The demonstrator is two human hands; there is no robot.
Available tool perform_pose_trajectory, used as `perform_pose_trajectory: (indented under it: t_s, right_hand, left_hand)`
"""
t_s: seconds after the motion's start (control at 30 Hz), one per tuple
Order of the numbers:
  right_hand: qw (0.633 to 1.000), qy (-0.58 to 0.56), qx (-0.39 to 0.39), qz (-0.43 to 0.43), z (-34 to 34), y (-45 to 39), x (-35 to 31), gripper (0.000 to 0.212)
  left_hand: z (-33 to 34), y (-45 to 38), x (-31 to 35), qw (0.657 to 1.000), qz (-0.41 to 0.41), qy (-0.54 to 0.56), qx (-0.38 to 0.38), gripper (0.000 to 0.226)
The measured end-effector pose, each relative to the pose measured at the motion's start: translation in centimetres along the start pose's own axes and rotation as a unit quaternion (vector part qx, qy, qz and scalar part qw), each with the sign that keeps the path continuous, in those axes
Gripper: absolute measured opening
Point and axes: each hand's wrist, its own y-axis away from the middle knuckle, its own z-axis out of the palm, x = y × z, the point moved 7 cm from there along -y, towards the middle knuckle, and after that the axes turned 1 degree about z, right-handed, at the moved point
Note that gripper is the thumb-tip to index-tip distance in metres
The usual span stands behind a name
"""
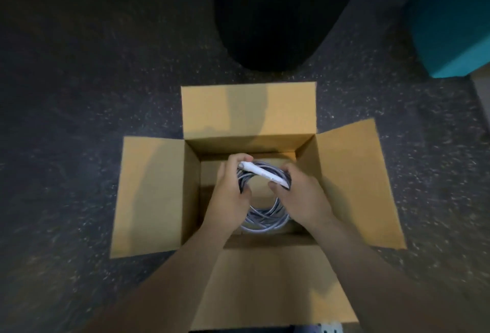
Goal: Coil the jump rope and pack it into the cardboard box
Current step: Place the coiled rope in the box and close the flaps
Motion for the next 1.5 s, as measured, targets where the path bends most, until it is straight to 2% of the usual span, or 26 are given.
perform_pose_trajectory:
  t_s: [0.1, 0.23, 0.3, 0.4, 0.5, 0.6, 0.77, 0.97, 1.07, 1.17, 1.23, 1.33, 1.4, 1.5]
  right_hand:
    - [0.999, 0.025, -0.035, -0.001, 5.8, -5.1, 3.5, 0.022]
    - [0.995, 0.079, -0.052, 0.006, 10.3, -8.7, 5.7, 0.03]
    - [0.991, 0.126, -0.042, -0.014, 11.5, -8.8, 5.7, 0.034]
    - [0.957, 0.286, 0.0, -0.053, 11.7, -7.5, 4.7, 0.059]
    - [0.938, 0.343, -0.038, -0.036, 10.8, -6.2, 4.0, 0.08]
    - [0.953, 0.292, -0.072, -0.029, 7.5, -4.2, 2.2, 0.075]
    - [0.971, 0.224, -0.067, -0.047, 0.8, 0.8, -1.6, 0.062]
    - [0.971, 0.209, -0.102, -0.049, -0.4, 2.6, -4.0, 0.054]
    - [0.974, 0.215, -0.043, -0.054, -3.1, 2.5, -4.0, 0.046]
    - [0.971, 0.22, 0.086, -0.023, -8.6, 2.9, -1.7, 0.043]
    - [0.962, 0.225, 0.139, 0.071, -11.8, 3.2, 1.6, 0.055]
    - [0.942, 0.215, 0.14, 0.217, -13.9, 3.4, 5.6, 0.085]
    - [0.951, 0.152, 0.113, 0.244, -13.2, 3.2, 5.8, 0.084]
    - [0.972, 0.066, 0.134, 0.181, -11.1, 3.9, 1.9, 0.064]
  left_hand:
    - [3.1, -3.1, -6.2, 0.999, -0.006, -0.034, -0.016, 0.062]
    - [5.6, -5.4, -11.5, 0.997, -0.036, -0.062, -0.022, 0.064]
    - [6.3, -5.7, -12.8, 0.99, -0.052, -0.128, -0.006, 0.069]
    - [6.3, -5.3, -12.9, 0.966, -0.098, -0.241, 0.007, 0.078]
    - [5.3, -4.1, -11.5, 0.967, -0.137, -0.215, -0.021, 0.088]
    - [2.5, -2.5, -8.1, 0.97, -0.13, -0.207, -0.02, 0.087]
    - [-3.4, 0.2, -2.3, 0.978, -0.109, -0.167, 0.052, 0.071]
    - [-5.8, 1.3, 1.5, 0.981, -0.112, -0.15, 0.051, 0.056]
    - [-8.3, 1.7, 1.4, 0.975, -0.127, -0.177, 0.053, 0.046]
    - [-14.5, 2.6, -0.2, 0.946, -0.182, -0.212, 0.163, 0.05]
    - [-18.3, 3.7, -2.6, 0.906, -0.266, -0.223, 0.241, 0.065]
    - [-19.2, 4.7, -6.5, 0.878, -0.392, -0.138, 0.239, 0.076]
    - [-17.7, 4.8, -6.7, 0.893, -0.382, -0.092, 0.222, 0.065]
    - [-15.9, 5.5, -3.3, 0.91, -0.294, -0.113, 0.271, 0.051]
